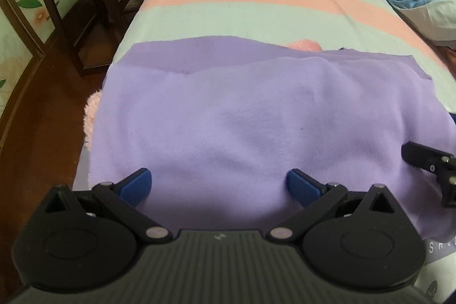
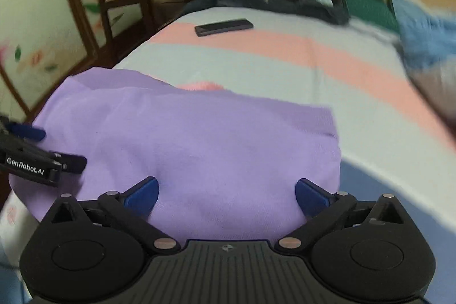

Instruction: Fold clothes

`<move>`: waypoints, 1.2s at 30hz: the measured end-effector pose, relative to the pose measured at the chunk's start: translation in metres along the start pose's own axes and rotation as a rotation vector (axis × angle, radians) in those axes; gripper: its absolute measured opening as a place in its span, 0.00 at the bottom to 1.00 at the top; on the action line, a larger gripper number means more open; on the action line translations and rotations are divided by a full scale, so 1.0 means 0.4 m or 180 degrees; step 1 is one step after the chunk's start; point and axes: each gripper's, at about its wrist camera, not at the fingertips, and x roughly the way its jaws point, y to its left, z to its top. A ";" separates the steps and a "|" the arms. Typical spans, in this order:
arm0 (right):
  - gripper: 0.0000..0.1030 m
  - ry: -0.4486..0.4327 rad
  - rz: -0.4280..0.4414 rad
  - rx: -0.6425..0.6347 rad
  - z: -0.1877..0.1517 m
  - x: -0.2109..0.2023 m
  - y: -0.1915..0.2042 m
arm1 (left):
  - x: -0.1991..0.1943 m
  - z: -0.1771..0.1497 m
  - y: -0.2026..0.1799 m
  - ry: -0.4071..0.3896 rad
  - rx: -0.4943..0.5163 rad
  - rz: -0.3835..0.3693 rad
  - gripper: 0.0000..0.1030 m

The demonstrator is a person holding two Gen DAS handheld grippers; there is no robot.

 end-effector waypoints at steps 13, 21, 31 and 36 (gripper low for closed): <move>0.98 -0.0003 -0.0385 0.0024 0.039 -0.333 0.043 | -0.263 -0.031 -0.042 0.0180 -0.0518 0.0021 1.00; 1.00 0.0208 -0.0459 0.0652 -0.033 -0.808 -0.013 | -0.759 -0.151 -0.166 0.0187 -0.0462 0.0148 1.00; 1.00 0.0123 -0.0847 0.0204 -0.183 -1.189 0.034 | -1.243 -0.350 -0.336 0.0035 -0.0170 -0.0267 1.00; 1.00 0.0157 -0.0742 0.0515 -0.280 -1.244 0.006 | -1.355 -0.452 -0.420 -0.0009 0.0103 -0.0202 1.00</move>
